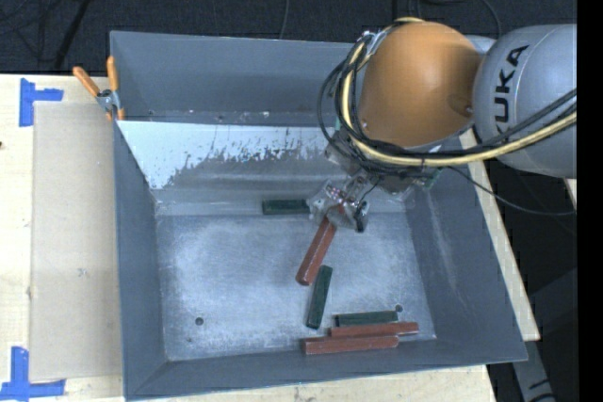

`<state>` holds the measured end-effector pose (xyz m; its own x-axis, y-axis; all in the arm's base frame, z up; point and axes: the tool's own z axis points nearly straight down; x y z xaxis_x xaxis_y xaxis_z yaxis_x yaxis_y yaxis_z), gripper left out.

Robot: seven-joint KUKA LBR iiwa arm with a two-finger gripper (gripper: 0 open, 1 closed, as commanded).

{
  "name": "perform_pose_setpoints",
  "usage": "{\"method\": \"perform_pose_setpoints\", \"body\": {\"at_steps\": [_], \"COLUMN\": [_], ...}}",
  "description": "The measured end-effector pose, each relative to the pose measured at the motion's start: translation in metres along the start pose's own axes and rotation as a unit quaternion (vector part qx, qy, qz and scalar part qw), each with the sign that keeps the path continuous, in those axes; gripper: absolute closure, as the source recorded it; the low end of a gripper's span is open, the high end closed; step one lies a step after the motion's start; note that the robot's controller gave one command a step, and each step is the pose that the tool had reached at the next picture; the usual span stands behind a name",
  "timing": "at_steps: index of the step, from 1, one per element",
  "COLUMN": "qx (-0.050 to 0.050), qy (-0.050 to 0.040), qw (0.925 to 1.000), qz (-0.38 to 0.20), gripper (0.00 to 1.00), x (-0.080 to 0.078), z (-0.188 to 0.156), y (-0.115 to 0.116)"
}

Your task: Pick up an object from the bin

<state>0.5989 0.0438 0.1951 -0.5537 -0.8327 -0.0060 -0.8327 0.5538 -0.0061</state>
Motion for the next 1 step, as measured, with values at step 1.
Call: {"method": "perform_pose_setpoints", "body": {"at_steps": [1], "qx": [-0.003], "qy": [-0.0003], "qw": [0.9664], "qz": [-0.257], "gripper": [1.00], "x": [-0.0349], "z": [-0.0555], "y": [0.0156]}}
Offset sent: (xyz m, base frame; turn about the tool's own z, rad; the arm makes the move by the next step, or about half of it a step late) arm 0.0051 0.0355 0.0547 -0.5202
